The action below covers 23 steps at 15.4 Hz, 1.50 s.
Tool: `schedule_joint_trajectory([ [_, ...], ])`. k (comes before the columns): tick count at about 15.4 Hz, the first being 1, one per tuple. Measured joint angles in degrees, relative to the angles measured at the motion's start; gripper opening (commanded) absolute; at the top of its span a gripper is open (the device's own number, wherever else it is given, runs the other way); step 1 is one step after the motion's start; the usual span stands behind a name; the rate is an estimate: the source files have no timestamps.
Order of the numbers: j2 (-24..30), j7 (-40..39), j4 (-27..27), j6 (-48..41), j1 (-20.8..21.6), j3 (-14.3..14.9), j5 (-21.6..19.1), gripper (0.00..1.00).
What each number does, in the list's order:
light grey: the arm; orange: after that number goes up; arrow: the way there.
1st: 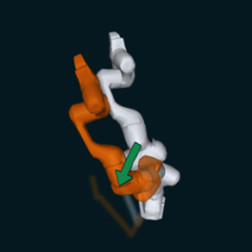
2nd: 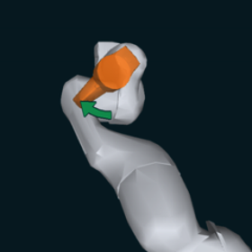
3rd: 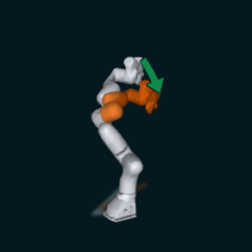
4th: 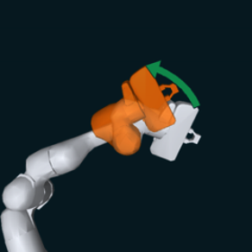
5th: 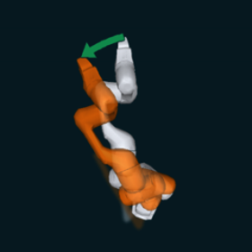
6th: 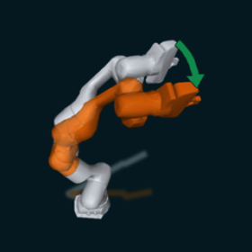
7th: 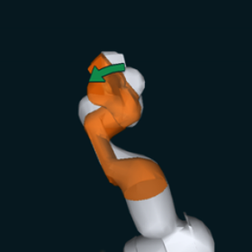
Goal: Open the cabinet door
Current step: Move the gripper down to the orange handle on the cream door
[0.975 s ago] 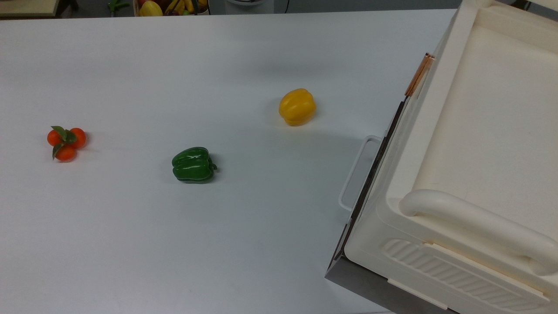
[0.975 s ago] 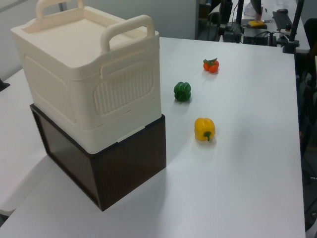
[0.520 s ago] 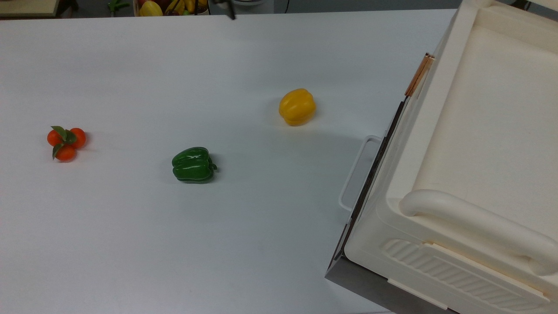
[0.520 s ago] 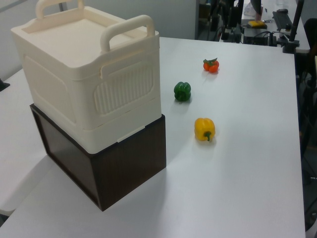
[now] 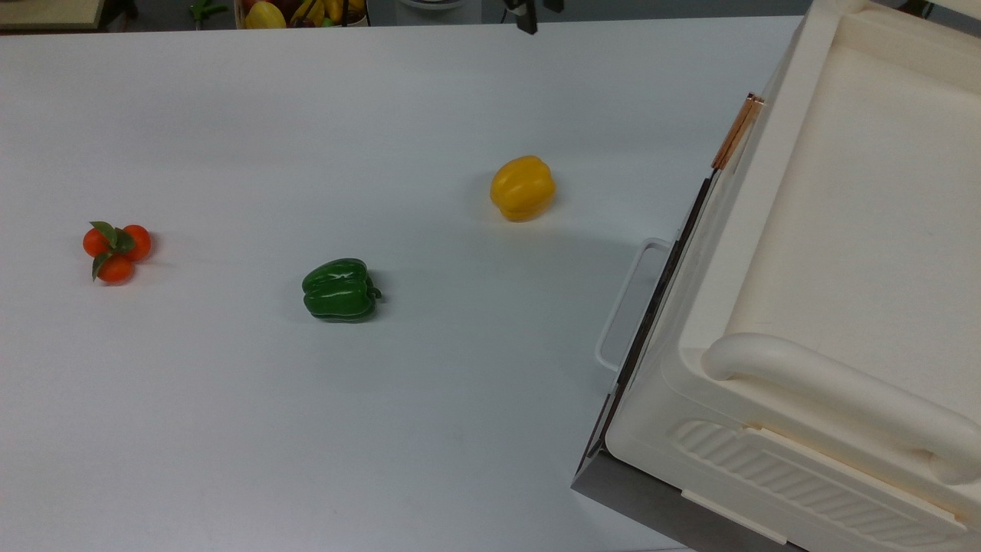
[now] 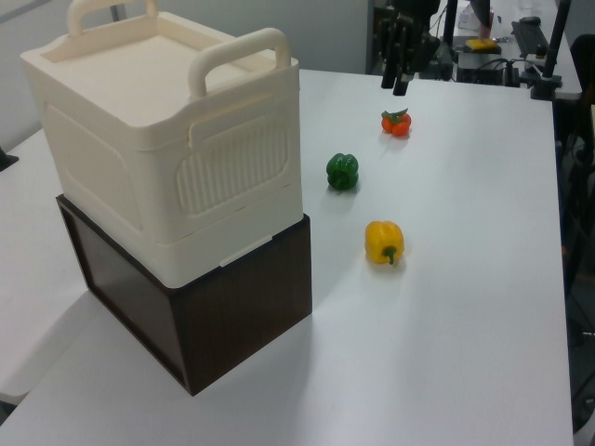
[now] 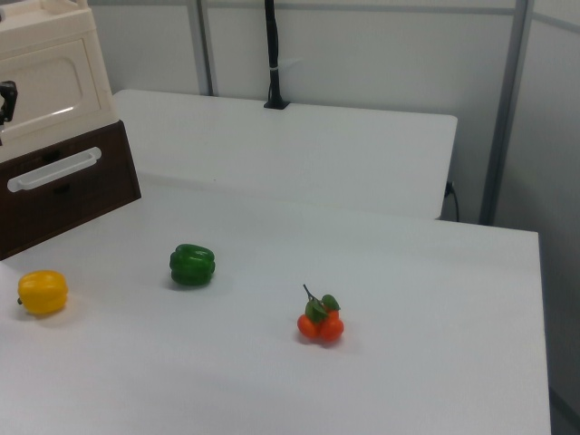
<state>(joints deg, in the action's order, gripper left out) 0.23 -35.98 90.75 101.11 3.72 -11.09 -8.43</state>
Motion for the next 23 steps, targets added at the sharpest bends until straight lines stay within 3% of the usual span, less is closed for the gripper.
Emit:
schedule_joint_trajectory([
  [5, -2.5, 0.0, -1.0, 8.5, 0.0, -0.8, -4.5, 0.33],
  [17, -9.0, 0.0, -3.8, 22.8, 1.3, -7.5, -4.7, 0.35],
  [23, -12.3, 0.0, -6.6, 26.0, 2.4, -8.2, -4.7, 0.36],
])
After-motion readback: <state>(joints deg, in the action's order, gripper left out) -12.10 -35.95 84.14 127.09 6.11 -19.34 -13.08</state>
